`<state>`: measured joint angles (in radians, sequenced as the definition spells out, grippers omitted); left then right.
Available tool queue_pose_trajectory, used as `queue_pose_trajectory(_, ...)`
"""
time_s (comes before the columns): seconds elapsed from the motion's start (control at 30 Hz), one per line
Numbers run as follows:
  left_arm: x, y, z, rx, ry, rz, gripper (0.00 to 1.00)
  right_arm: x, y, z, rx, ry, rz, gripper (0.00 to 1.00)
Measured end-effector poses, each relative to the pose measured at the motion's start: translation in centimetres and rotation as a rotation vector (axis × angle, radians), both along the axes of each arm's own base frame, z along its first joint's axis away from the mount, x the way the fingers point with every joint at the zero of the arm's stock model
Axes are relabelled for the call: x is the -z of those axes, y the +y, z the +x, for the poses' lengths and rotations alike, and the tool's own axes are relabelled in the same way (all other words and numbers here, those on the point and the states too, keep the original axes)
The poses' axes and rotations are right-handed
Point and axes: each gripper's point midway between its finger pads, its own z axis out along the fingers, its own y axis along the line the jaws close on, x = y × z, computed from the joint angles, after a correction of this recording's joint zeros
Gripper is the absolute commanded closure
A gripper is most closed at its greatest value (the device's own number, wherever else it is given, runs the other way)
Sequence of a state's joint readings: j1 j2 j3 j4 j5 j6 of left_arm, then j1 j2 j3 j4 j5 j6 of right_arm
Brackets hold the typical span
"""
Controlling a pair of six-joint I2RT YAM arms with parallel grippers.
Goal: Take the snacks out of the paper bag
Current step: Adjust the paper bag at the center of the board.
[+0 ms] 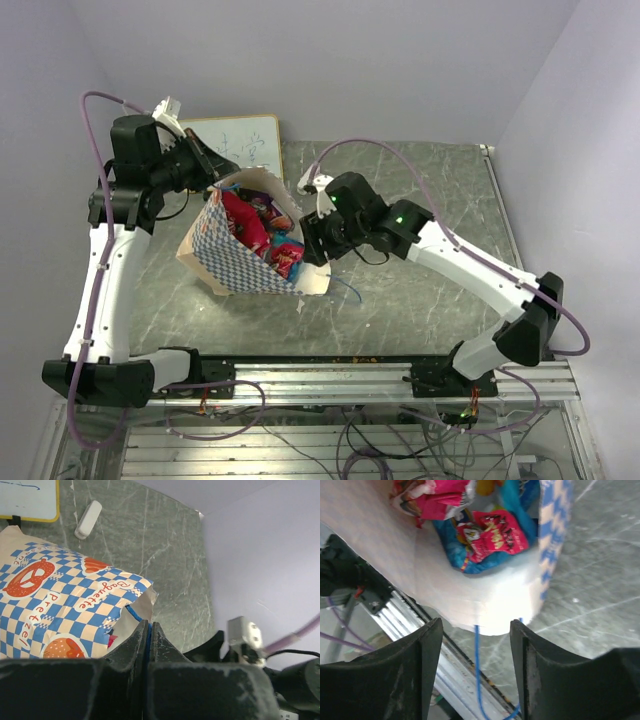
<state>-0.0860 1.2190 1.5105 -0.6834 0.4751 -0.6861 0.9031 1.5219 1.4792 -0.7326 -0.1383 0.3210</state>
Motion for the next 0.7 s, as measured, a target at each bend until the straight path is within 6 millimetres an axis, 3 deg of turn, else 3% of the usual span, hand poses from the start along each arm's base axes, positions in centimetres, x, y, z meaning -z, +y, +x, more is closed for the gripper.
queue_pose_trajectory(0.1,0.5,0.4,0.4,-0.013,0.018,0.005,0.93,-1.5,-1.4,0.6,0.044,-0.055,-0.03,0.27)
queue_pose_trajectory(0.23,0.9,1.2,1.0,-0.032,0.037,0.015,0.93,-4.2,-1.2,1.5,0.045,-0.13,0.011,0.27)
queue_pose_trajectory(0.4,1.0,2.5,1.3,-0.061,0.046,0.024,0.93,-5.5,2.9,2.4,-0.019,-0.151,0.085,0.39)
queue_pose_trajectory(0.53,0.8,3.2,1.4,-0.075,0.05,0.027,0.93,-4.2,6.3,3.7,-0.037,-0.162,0.137,0.43)
queue_pose_trajectory(0.7,1.0,3.3,1.3,-0.069,0.064,0.028,0.93,-3.7,8.8,5.7,-0.038,-0.239,0.211,0.44)
